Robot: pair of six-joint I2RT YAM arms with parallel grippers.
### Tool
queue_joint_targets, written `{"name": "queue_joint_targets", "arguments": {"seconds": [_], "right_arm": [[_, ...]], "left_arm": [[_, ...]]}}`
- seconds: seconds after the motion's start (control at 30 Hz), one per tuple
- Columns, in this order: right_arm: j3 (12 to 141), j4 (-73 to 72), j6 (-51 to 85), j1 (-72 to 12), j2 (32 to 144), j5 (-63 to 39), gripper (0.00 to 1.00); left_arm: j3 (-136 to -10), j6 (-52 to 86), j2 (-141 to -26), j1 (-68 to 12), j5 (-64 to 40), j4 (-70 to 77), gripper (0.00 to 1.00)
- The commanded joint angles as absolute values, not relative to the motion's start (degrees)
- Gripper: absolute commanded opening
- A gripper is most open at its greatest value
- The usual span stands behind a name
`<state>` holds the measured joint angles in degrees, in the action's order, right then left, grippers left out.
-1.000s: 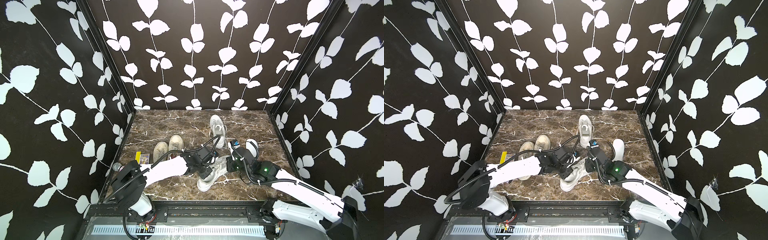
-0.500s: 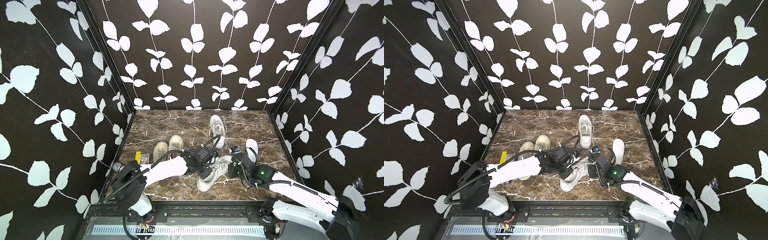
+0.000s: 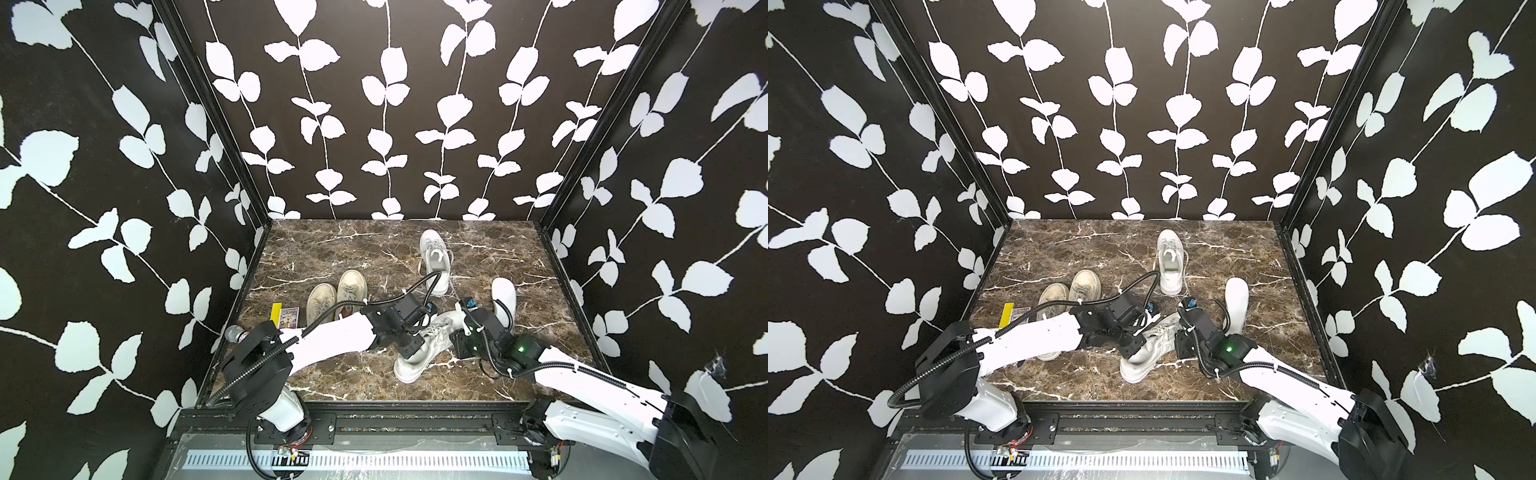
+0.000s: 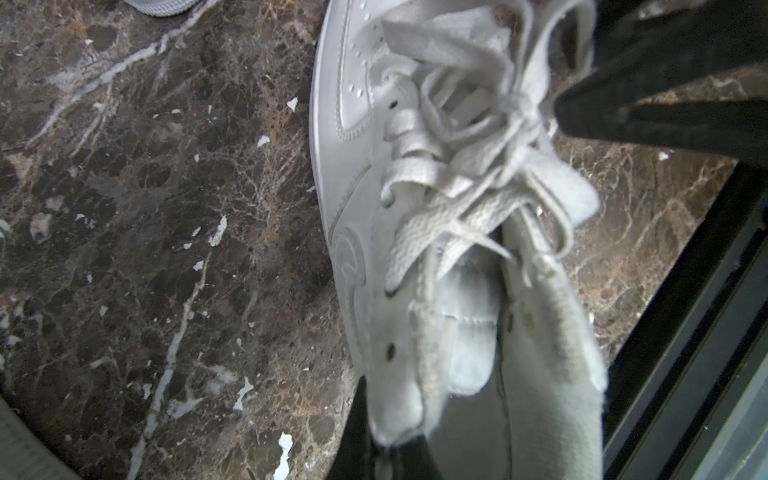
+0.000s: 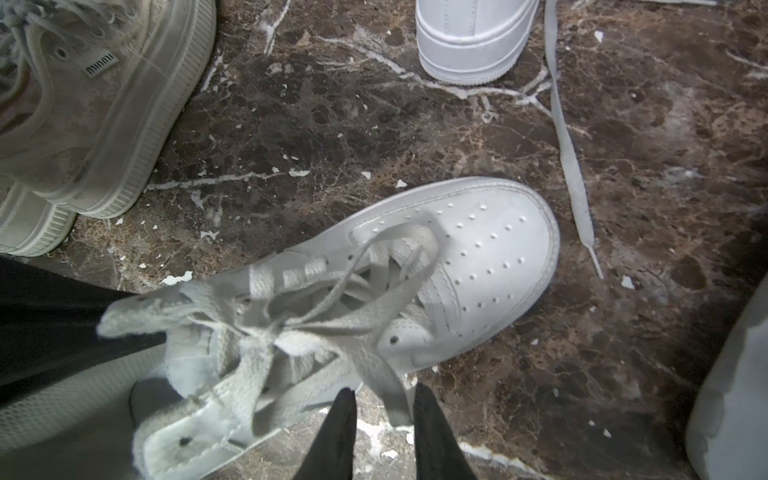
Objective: Remove the insole from the shoe
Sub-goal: Untie the shoelace on the shoe.
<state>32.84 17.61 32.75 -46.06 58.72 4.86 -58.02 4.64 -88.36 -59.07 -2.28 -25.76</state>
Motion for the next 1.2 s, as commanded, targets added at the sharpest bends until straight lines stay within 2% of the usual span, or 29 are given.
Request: {"name": "queue_joint_targets", "arguments": {"seconds": [0.0, 0.23, 0.6, 0.87, 1.17], "right_arm": [[33.1, 15.3, 32.2, -45.7, 59.7, 5.4, 0.22], [34.5, 21.9, 34.5, -45.2, 58.0, 14.0, 0.0], [37.9, 28.7, 36.0, -41.4, 48.6, 20.2, 0.0], [43.4, 32.5, 34.6, -36.8, 49.1, 23.0, 0.0], [47.6, 35.1, 33.4, -28.0, 50.2, 22.3, 0.0]], "left_arm": [[-57.0, 3.9, -87.3, -59.9, -4.2, -22.9, 0.0], [-56.5, 4.8, -86.8, -59.9, -1.8, -22.8, 0.0], [-56.1, 4.9, -87.0, -59.8, -2.2, -22.5, 0.0], [-56.1, 4.8, -87.1, -59.9, -2.8, -22.4, 0.0], [-56.2, 4.3, -87.1, -59.8, -3.2, -22.5, 0.0]]}}
